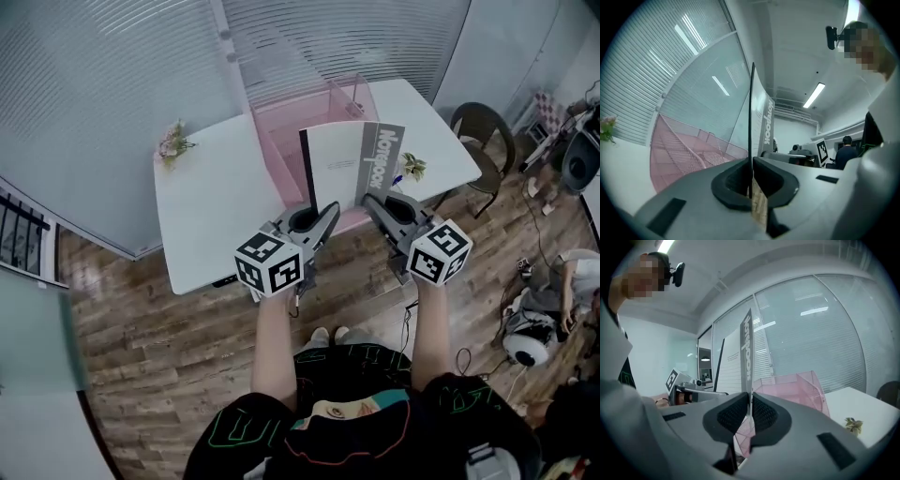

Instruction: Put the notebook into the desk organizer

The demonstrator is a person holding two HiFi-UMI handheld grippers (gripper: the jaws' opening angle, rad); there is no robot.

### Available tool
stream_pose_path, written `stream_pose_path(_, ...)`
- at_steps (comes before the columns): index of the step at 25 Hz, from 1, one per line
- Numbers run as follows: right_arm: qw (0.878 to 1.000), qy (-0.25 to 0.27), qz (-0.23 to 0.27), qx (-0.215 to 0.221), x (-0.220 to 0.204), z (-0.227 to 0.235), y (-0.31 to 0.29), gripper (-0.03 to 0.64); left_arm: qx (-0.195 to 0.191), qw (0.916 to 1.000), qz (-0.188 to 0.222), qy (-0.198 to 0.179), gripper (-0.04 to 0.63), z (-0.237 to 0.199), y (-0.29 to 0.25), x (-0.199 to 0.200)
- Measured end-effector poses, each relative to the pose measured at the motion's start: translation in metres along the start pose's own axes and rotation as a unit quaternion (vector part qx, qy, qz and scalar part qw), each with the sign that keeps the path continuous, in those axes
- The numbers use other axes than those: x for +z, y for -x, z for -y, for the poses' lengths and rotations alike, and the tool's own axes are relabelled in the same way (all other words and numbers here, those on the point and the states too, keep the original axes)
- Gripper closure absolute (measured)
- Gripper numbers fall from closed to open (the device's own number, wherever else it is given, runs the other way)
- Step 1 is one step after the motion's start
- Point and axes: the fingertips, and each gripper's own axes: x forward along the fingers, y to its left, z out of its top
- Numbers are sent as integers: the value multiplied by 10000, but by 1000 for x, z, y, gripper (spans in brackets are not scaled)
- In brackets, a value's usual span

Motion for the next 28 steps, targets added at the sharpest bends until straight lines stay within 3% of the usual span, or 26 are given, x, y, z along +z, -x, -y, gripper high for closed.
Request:
stream_pose_path(6,9980,-49,-289,569,21,5,-12,601,227,9996,162,-60,560,-7,2,8)
stream_pose_path(11,9931,-440,-590,914,22,15,-29,601,217,9994,274,-22,528,-11,8,8)
stream_pose_path(19,9877,-611,-1133,892,15,20,-49,601,392,9991,115,94,515,-19,22,-3)
stream_pose_path(28,9811,-738,-1680,613,-3,33,-51,600,220,9995,-64,203,511,-18,26,-21)
